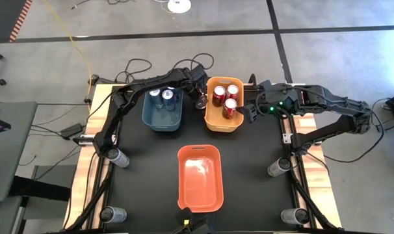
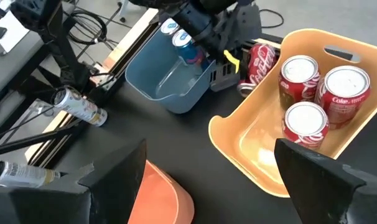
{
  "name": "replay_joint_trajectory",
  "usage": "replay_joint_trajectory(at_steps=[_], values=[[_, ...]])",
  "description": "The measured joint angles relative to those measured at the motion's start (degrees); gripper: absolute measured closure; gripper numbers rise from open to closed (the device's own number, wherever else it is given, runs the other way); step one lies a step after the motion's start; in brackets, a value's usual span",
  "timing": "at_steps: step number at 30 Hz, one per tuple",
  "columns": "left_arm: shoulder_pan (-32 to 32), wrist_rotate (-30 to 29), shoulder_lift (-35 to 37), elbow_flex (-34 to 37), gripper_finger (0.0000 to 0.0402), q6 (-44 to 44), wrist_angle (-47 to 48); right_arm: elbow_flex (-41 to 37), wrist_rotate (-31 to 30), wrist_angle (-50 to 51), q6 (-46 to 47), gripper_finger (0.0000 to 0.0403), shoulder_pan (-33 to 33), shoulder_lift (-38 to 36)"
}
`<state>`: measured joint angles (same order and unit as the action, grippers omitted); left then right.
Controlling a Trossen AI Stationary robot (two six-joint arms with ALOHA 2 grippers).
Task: Sort soda cans
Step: Put the red soda can into the yellow bin
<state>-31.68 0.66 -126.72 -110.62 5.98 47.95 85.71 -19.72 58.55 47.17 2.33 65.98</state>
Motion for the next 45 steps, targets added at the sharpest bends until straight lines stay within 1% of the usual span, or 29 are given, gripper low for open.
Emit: replay_joint_trajectory(at_steps=[5, 11, 19, 21, 22, 26, 28, 31, 33, 34, 38, 42, 45], values=[[0.1, 0.5, -0.1, 0.0, 0.0401, 0.4, -0.2, 0.0, -1.2, 1.2, 1.4, 0.0033, -1.1, 0.0], [1.2, 0.9, -0.1, 0.0, 0.0401, -1.1, 1.3, 0.0, -2.8, 1.1, 1.1, 0.0033, -1.8, 0.0], [5.0, 1.7, -0.1, 0.0, 0.0401, -2.5, 5.4, 0.0, -3.0, 1.1, 0.4, 0.0033, -0.5, 0.0], [6.4, 3.2, 0.0, 0.2, 0.0401, -2.8, 7.3, 0.0, -3.0, 1.1, 0.4, 0.0033, -0.4, 0.0], [7.2, 4.9, -0.2, 0.2, 0.0401, -3.4, 7.9, 0.0, -3.0, 1.1, 0.4, 0.0033, -0.4, 0.0], [10.0, 14.5, 0.1, 0.3, 0.0401, -3.7, 10.3, 0.0, -3.0, 1.1, 0.4, 0.0033, -0.4, 0.0], [10.9, 15.6, 0.8, 0.3, 0.0401, -3.5, 10.8, 0.0, -3.0, 1.1, 0.4, 0.0033, -0.4, 0.0], [11.5, 15.5, 3.4, 0.3, 0.0401, -4.0, 10.6, 0.0, -3.0, 1.2, 0.4, 0.0033, -0.5, 0.0], [10.9, 13.9, 5.7, -0.4, 0.0401, -4.6, 10.3, 0.0, -3.0, 1.1, 0.4, 0.0033, -0.5, 0.0], [10.3, 12.4, 6.8, -0.9, 0.0401, -5.4, 10.0, 0.0, -3.0, 1.2, 0.4, 0.0033, -0.5, 0.0], [7.3, 2.4, 9.5, -1.4, 0.0401, -9.7, 7.1, 0.0, -2.9, 1.1, 0.0, 0.0033, 0.3, 0.0], [4.6, 1.3, 9.2, -0.5, 0.0401, -11.5, 4.7, 0.0, -3.0, 0.9, -0.1, 0.0033, 1.3, 0.0], [3.2, 1.2, 7.1, 0.3, 0.0401, -11.3, 4.4, 0.0, -3.0, 0.8, -0.1, 0.0033, 1.3, 0.0]])
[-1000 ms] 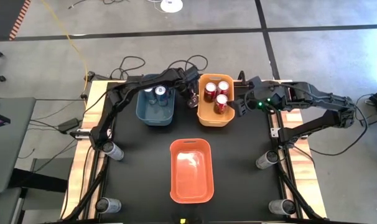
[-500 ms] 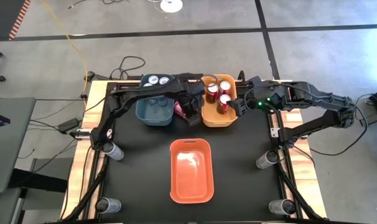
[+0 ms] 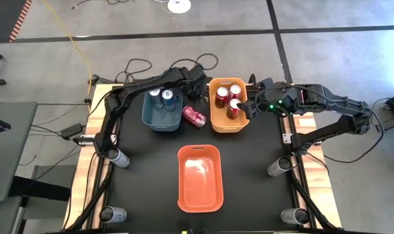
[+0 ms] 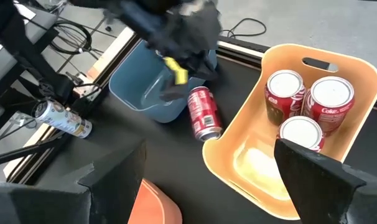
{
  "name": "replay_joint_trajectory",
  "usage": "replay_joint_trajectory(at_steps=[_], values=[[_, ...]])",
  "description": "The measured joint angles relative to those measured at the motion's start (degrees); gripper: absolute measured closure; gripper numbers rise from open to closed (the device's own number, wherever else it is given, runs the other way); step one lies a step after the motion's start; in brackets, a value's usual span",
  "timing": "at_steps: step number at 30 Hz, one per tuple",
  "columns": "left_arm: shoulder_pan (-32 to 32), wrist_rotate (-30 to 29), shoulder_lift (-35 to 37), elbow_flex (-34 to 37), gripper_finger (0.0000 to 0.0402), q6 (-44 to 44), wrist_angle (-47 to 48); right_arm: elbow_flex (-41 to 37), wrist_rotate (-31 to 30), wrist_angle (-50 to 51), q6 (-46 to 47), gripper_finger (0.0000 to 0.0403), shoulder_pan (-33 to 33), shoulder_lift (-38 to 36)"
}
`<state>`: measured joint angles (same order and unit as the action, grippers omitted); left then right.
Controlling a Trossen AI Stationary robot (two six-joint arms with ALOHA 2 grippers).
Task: Sort soda cans
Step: Put the red soda can into the yellow bin
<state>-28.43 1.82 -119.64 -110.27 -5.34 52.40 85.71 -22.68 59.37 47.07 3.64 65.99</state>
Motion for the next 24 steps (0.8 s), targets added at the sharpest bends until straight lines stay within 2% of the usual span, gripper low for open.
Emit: replay_joint_trajectory(at_steps=[8, 19, 24], values=[[1.2, 0.3, -5.1, 0.1, 0.0401, -1.8, 2.6, 0.0, 0.0, -0.2, 0.9, 0.0033, -0.8, 0.0], [5.4, 0.4, -6.0, 0.0, 0.0401, -2.5, 5.6, 0.0, 0.1, -1.6, 1.2, 0.0033, -1.1, 0.0], [9.1, 5.7, -6.1, 0.0, 0.0401, 0.5, 6.1, 0.0, 0.1, -1.7, 0.6, 0.0033, -0.8, 0.0]])
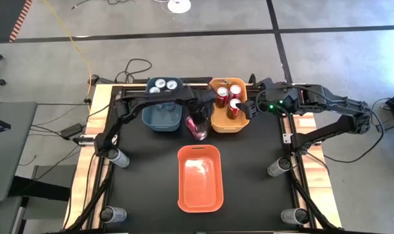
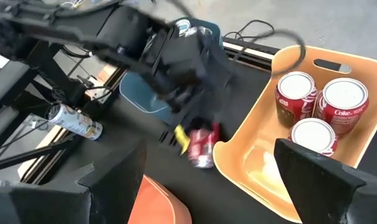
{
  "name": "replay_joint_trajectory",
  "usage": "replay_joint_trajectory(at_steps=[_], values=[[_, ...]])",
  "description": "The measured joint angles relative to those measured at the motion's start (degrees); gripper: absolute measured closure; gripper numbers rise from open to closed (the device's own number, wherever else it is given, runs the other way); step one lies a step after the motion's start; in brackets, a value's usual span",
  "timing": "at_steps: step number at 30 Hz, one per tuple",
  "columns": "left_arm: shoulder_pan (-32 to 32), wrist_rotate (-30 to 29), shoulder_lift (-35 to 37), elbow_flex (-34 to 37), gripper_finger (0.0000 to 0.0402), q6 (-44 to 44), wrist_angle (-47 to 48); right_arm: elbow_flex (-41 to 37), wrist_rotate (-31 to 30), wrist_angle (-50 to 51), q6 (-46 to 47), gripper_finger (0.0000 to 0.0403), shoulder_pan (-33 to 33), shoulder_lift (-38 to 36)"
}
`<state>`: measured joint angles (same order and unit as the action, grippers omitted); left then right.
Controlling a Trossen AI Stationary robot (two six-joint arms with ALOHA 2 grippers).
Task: Sort soda cans
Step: Put the red soda can into the yellow bin
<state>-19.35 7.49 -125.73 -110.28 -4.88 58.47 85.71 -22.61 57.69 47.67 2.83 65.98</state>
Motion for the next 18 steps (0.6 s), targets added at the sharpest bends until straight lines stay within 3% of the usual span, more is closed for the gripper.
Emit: replay_joint_trajectory(at_steps=[8, 14, 18], values=[[7.8, 1.9, 0.1, -5.8, 0.0401, 2.2, -0.2, 0.0, 0.0, 0.1, -1.5, 0.0033, 0.0, 0.0], [6.2, -7.7, 0.2, -14.6, 0.0401, 3.5, 9.0, 0.0, 0.0, 0.7, -1.6, 0.0033, -0.7, 0.0], [1.9, -11.3, 0.2, -13.4, 0.0401, 2.5, 13.9, 0.0, 0.0, 0.9, -1.2, 0.0033, -2.3, 0.0]])
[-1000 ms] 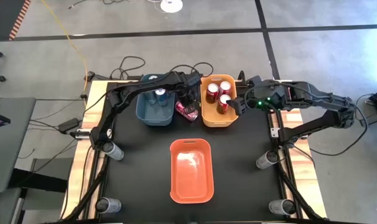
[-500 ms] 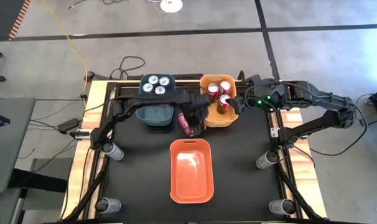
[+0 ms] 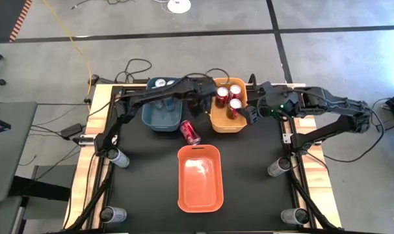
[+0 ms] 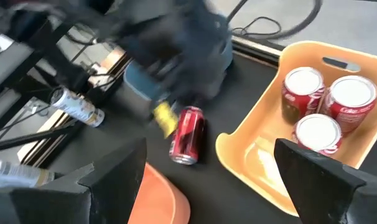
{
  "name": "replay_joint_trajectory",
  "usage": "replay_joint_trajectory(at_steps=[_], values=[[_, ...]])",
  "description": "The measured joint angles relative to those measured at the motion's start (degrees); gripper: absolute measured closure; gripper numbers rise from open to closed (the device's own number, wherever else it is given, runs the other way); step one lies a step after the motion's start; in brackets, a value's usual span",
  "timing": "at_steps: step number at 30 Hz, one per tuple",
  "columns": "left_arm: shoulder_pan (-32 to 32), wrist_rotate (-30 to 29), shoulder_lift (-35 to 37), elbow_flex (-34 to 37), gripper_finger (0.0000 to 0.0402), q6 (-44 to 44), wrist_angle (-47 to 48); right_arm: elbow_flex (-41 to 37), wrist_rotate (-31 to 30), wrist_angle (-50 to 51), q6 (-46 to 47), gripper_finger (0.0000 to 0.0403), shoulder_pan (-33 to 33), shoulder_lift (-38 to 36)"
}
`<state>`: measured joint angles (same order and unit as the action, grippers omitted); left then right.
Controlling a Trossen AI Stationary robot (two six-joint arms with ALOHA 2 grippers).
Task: Sort soda cans
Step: Put the red soda can into the yellow bin
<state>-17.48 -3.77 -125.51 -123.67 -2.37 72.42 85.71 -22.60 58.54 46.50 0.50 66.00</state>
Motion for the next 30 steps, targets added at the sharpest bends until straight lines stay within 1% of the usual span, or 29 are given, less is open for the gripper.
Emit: replay_joint_trajectory(at_steps=[4, 8, 11, 14, 17, 21, 25, 30], values=[[-2.9, -0.1, -0.1, 5.6, 0.0401, -0.1, 0.9, 0.0, -0.2, 0.4, 1.5, 0.0033, -1.9, 0.0], [-3.5, 0.1, -0.1, 11.4, 0.0401, -0.2, 1.4, 0.0, -2.7, 1.8, 3.8, 0.0033, -4.4, 0.0], [-2.3, -0.2, -0.1, 15.4, 0.0402, -0.8, 2.6, 0.0, -4.5, 2.9, 5.7, 0.0033, -6.1, 0.0], [0.0, -0.5, -0.2, 17.8, 0.0402, -1.4, 3.4, 0.0, -5.9, 3.6, 7.1, 0.0033, -7.4, 0.0], [2.3, -0.3, -0.2, 18.0, 0.0402, -1.0, 2.6, 0.0, -6.5, 3.8, 7.6, 0.0033, -8.0, 0.0], [5.2, -0.1, -0.2, 15.6, 0.0402, 0.0, 1.8, 0.0, -7.3, 3.8, 7.6, 0.0033, -7.9, 0.0], [7.2, 3.6, -0.2, 12.9, 0.0402, 1.8, 0.8, 0.0, -7.3, 3.8, 7.2, 0.0033, -7.9, 0.0], [9.1, 6.2, -0.2, 9.3, 0.0402, 4.2, 1.1, 0.0, -7.3, 5.0, 6.6, 0.0033, -7.9, 0.0]])
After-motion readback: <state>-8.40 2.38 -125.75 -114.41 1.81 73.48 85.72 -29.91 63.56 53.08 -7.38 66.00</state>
